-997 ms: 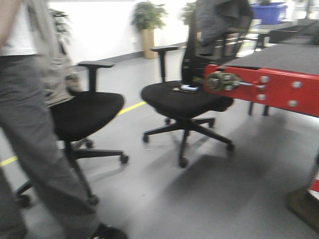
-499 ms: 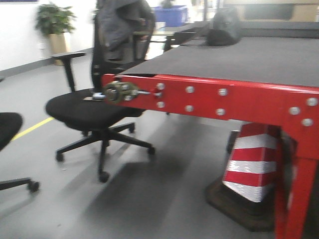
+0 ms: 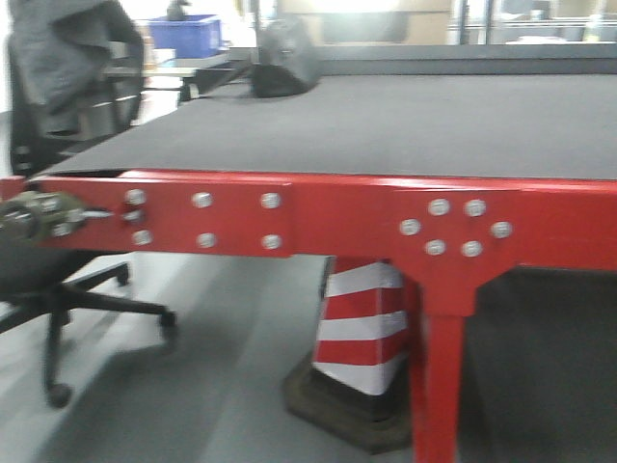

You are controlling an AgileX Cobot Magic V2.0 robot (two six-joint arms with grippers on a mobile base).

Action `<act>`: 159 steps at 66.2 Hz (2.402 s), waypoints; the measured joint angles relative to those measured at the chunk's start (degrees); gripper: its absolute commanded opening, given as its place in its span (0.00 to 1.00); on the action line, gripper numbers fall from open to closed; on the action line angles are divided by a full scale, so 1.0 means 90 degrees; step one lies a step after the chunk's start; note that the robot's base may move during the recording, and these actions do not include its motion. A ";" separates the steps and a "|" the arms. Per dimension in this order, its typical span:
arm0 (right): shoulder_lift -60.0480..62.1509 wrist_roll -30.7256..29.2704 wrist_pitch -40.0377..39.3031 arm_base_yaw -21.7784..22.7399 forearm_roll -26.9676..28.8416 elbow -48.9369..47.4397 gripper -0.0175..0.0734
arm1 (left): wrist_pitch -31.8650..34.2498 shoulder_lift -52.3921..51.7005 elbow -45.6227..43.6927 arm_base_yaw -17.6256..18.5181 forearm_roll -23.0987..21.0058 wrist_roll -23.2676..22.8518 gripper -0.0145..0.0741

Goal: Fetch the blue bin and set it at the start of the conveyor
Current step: 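Hold the bin while driving up to the red-framed grey table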

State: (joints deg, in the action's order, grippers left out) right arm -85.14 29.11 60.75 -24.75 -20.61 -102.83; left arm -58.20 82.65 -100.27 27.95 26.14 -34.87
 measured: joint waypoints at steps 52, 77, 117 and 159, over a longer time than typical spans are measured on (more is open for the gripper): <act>0.0000 0.0000 0.0012 0.0000 -0.0013 0.0000 0.02 | 0.0014 0.0000 0.0000 0.0000 0.0000 0.0000 0.04; 0.0000 0.0000 0.0012 0.0000 -0.0013 0.0000 0.02 | 0.0014 0.0000 0.0000 0.0000 0.0000 0.0000 0.04; 0.0000 0.0000 0.0012 0.0000 -0.0013 0.0000 0.02 | 0.0014 0.0000 0.0000 0.0000 0.0000 0.0000 0.04; 0.0000 0.0000 0.0012 0.0000 -0.0013 0.0000 0.02 | 0.0014 0.0000 0.0000 0.0000 0.0000 0.0000 0.04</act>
State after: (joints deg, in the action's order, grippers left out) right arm -85.14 29.11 60.85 -24.75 -20.73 -102.83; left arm -58.08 82.65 -100.27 27.95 26.14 -34.87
